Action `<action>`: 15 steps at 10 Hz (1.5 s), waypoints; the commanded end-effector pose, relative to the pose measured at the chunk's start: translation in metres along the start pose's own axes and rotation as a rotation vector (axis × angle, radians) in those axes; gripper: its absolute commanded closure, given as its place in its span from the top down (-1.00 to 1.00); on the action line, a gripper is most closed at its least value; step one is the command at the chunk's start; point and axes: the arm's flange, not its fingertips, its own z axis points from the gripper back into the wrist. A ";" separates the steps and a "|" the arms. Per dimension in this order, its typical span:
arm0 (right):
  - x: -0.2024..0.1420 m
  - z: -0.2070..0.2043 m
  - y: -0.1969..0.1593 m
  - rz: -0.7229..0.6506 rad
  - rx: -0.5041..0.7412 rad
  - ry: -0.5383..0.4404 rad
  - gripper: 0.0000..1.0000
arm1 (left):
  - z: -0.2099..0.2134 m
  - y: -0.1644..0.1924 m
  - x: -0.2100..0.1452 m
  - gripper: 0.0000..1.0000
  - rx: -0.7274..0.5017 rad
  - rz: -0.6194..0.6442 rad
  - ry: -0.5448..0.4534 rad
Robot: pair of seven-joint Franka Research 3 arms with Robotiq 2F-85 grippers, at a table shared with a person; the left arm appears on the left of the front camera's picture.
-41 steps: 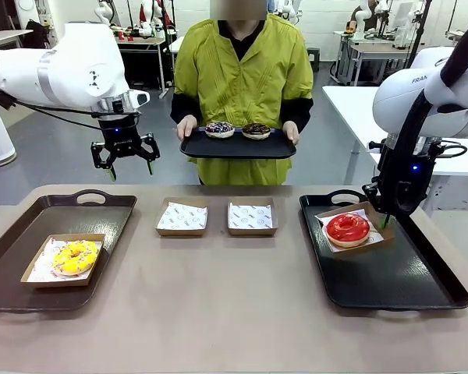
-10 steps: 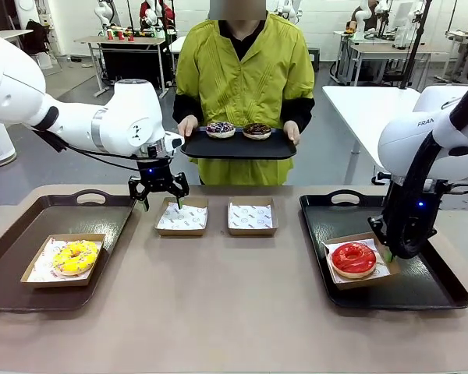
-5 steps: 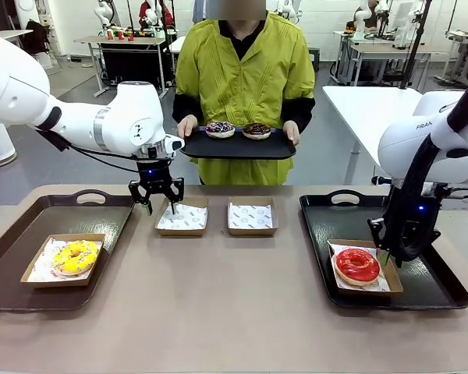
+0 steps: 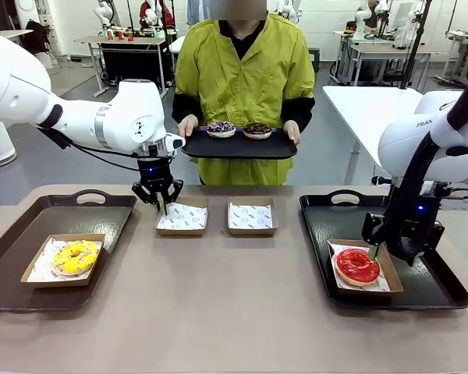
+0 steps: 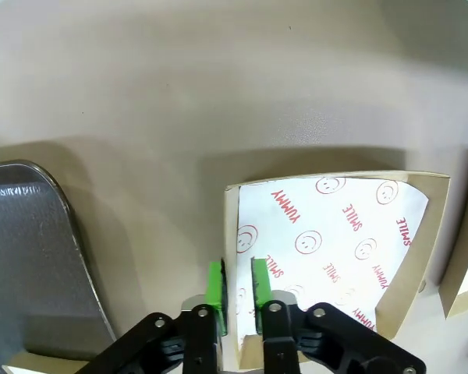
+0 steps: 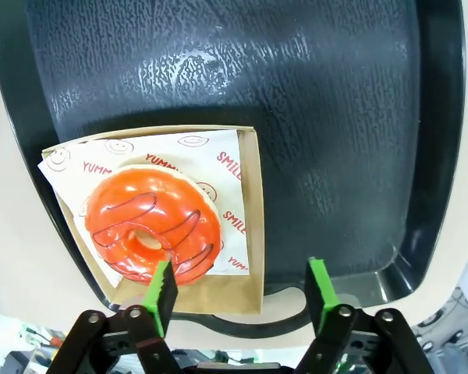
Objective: Individually package the donuts and arrange them on the tray.
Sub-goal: Place the picked Paper togo box on the Handle tray while simultaneously picking up another Paper togo box from the table with the other hand.
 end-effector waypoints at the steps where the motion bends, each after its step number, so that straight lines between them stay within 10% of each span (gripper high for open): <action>1: 0.001 0.001 -0.001 0.003 0.030 0.012 1.00 | 0.002 0.000 0.006 -1.00 0.010 -0.016 0.010; 5: -0.004 0.005 -0.005 0.037 0.058 -0.015 1.00 | 0.007 0.001 0.004 -1.00 0.009 -0.006 -0.008; 10: -0.021 0.069 -0.112 0.363 0.596 0.028 1.00 | 0.098 -0.018 -0.023 -1.00 -0.019 -0.067 -0.012; 15: -0.012 0.059 -0.230 0.259 1.082 -0.084 1.00 | 0.170 -0.048 -0.028 -1.00 0.003 -0.069 -0.056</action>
